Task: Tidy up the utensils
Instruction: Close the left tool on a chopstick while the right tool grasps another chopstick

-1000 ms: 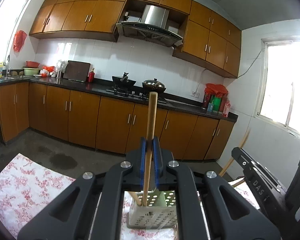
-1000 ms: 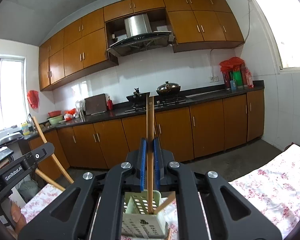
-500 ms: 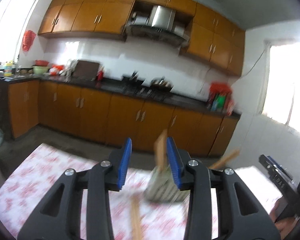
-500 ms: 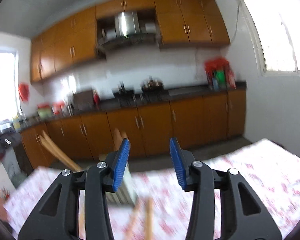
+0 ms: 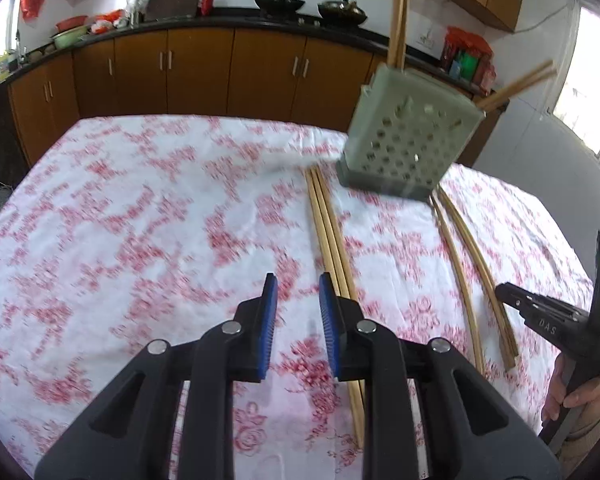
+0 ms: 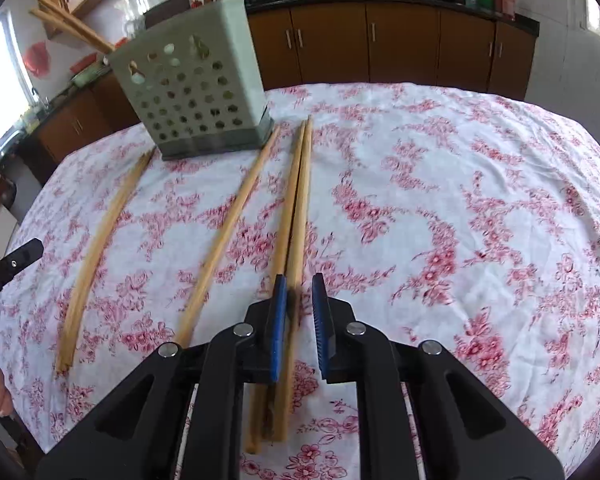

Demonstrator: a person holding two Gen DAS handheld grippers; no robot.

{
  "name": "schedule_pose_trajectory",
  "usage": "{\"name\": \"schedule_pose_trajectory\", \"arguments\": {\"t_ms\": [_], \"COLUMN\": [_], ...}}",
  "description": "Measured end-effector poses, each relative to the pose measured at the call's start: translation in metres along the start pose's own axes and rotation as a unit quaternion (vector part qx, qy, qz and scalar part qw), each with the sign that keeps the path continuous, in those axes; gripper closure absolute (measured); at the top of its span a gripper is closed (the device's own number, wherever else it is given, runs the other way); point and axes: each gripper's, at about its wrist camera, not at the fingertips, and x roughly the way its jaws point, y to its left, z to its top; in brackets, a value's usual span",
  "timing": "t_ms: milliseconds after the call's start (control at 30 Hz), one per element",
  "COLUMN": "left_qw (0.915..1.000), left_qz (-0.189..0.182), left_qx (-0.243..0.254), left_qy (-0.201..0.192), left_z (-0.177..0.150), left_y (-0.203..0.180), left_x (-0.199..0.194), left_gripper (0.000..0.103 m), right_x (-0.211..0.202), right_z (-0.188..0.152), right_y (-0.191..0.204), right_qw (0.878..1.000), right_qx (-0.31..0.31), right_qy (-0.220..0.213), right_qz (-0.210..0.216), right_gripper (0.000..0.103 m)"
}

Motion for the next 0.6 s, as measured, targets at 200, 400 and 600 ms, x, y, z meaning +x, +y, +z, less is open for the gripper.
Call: {"name": "schedule_pose_trajectory", "arguments": {"t_ms": [200, 400, 600], "left_qw": [0.9995, 0.9984, 0.9976], "left_qz": [-0.012, -0.015, 0.0], "left_qx": [0.014, 0.033, 0.052], "left_qy": [0.024, 0.043, 0.046], "left_z": [-0.009, -0.014, -0.017], "left_y": [-0.014, -0.024, -0.032], "left_x": [0.012, 0.023, 0.028], "left_gripper": [0.082, 0.087, 0.089], "right_x": [0.002, -0.003, -0.005], "right_z": [0.001, 0.001, -0.003], "right_y": [-0.004, -0.017, -0.014], "right_qw": [0.999, 0.999, 0.998], "right_qx": [-0.006, 0.014, 0.001], "right_qy": [-0.01, -0.013, -0.017], "right_qz": [-0.043, -0.045, -0.053], "right_gripper": [0.095, 0.095, 0.095]}}
